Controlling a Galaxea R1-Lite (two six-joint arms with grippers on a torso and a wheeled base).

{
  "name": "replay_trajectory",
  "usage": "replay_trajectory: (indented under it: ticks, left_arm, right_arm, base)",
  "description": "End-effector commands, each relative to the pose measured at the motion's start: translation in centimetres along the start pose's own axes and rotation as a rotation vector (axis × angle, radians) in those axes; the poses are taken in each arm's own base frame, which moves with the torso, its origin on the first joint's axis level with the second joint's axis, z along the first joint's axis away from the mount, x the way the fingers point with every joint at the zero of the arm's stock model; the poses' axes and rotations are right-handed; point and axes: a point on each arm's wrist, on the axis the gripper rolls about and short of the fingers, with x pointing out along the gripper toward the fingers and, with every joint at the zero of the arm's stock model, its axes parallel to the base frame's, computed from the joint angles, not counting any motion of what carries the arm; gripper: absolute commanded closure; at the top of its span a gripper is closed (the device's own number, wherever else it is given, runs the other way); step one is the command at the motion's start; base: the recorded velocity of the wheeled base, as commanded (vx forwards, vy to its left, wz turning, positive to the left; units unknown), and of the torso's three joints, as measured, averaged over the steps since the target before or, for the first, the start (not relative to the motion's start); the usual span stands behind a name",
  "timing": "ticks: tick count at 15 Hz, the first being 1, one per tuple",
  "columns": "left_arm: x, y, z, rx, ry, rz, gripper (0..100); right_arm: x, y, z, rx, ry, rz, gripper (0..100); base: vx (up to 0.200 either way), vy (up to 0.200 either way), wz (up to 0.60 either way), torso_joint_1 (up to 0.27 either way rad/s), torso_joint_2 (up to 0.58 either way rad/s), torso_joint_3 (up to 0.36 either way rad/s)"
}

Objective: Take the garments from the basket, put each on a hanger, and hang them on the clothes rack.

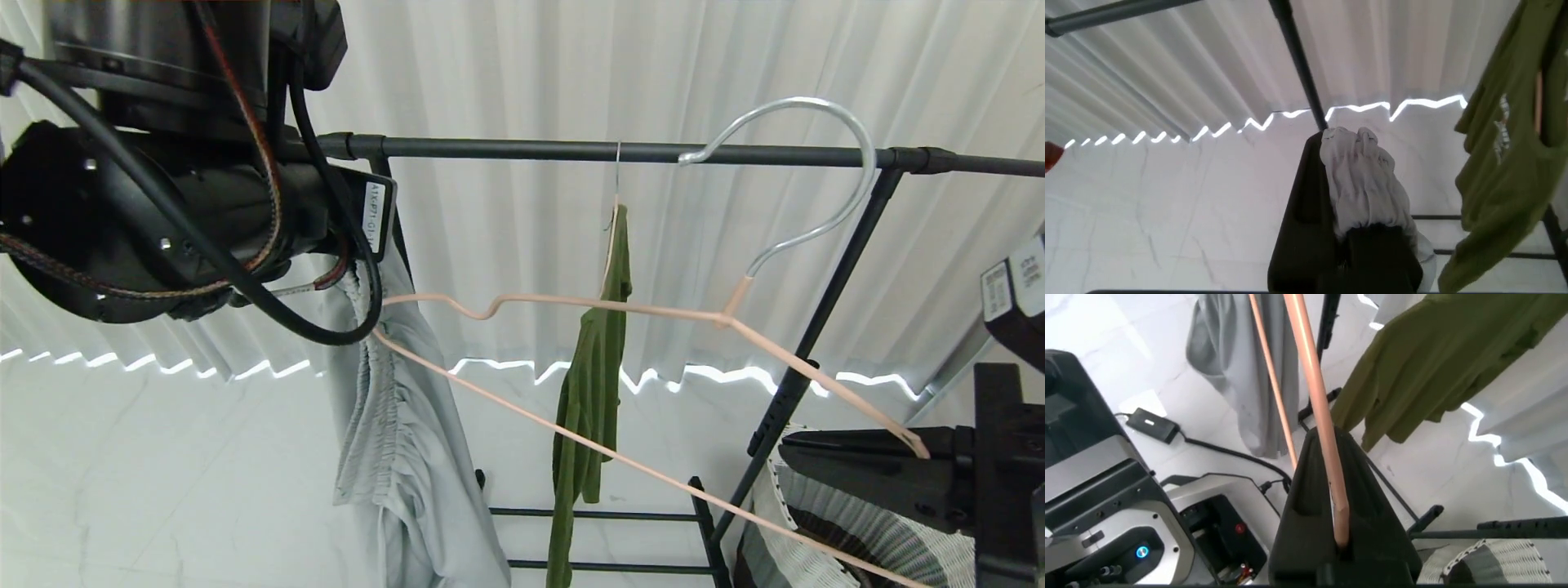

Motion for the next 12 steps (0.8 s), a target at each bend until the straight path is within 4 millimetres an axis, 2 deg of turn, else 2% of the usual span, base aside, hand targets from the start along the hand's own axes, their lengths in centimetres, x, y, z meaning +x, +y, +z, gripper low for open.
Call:
replay_trajectory:
  ticks: [1, 8, 12]
  left_arm:
    - [0.5, -0.2, -0.1, 0.006, 0.009, 0.013, 100]
    - [0.3, -0.1, 0.0, 0.005, 0.006, 0.015, 100]
    - [-0.4, -0.3, 0.0, 0.013, -0.002, 0.019, 100]
  right_arm:
    - [0.3, 0.2, 0.0, -0.006, 0.008, 0.009, 100]
    - [0.5, 0.2, -0.3, -0.009, 0.03, 0.002, 100]
    - [2.8, -1.0, -0.3, 0.035, 0.074, -0.126, 100]
  base:
    - [0.0, 0.0, 0.0, 0.0, 0.0, 0.0]
    - [0.0, 0.0, 0.0, 0.0, 0.0, 0.0]
    - [0.0, 0.0, 0.0, 0.0, 0.0, 0.0]
